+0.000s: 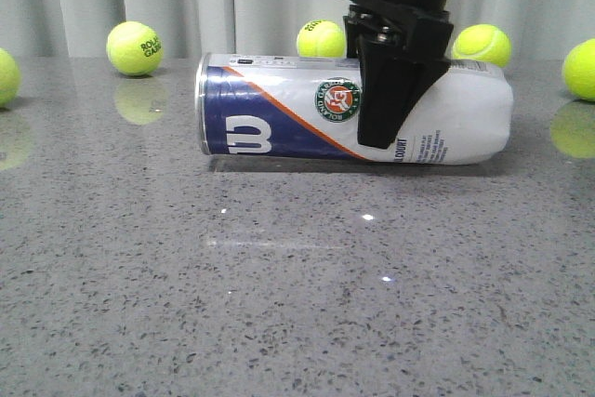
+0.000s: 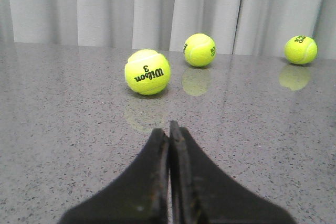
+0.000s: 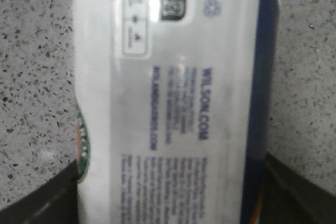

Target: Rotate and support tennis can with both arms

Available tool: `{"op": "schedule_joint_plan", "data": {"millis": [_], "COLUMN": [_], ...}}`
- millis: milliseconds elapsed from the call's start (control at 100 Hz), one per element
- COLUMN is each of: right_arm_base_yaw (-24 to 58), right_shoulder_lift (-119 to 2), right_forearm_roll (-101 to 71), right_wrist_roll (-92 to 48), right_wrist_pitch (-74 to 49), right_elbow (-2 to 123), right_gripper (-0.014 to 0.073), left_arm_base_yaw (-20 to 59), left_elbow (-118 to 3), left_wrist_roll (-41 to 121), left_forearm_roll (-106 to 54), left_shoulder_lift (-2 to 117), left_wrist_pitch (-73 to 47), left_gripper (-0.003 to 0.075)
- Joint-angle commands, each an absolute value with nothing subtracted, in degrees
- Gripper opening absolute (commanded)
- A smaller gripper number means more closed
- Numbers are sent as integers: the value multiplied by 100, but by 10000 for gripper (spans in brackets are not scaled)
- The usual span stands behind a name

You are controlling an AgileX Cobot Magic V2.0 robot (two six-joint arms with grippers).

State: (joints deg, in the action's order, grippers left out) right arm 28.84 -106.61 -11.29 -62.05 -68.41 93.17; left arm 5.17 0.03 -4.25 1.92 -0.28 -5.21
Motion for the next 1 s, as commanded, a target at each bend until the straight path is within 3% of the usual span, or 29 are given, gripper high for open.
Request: {"op": "schedule_joint_plan", "data": {"millis": [0,60,710,810,880,890,900,990], "right_arm_base_yaw": [2876,2876,2876,2876,2876,2876,2876,2876], "right_shoulder_lift": [-10377,-10377,-9883,-9723,-9637,-9627,-9626,-9560], "right_forearm_roll": [-1251,-1251,-1246,-1246,-1246,-1246,-1246,-1250], "right_wrist_roll": [-6279,-6279,-6212,-5900,-5705,-5671,-5654,-5482], "right_wrist_pitch": [-6820,-6851,-7405,-7456,-7450,-7450,-7450,-7472], "right_elbow": [9490,9490,10237,10289,10289,10289,10289,10289], "right_gripper": [594,668,630,492,291,224,224,-46], "left_arm_base_yaw": [522,522,522,522,522,522,522,522], "left_elbow": [266,266,266,266,266,266,266,266], "left_wrist_roll": [-468,-468,-468,-468,-468,-468,-468,-468], "left_forearm_roll": [150,150,150,150,150,150,150,150], "left_shoulder_lift": [-222,-222,-222,-222,-222,-222,-222,-222], "left_wrist_pitch": [-75,-75,-75,-75,-75,-75,-75,-75], "left_gripper": [-19,-19,-18,-19,-19,-19,-19,-19]}}
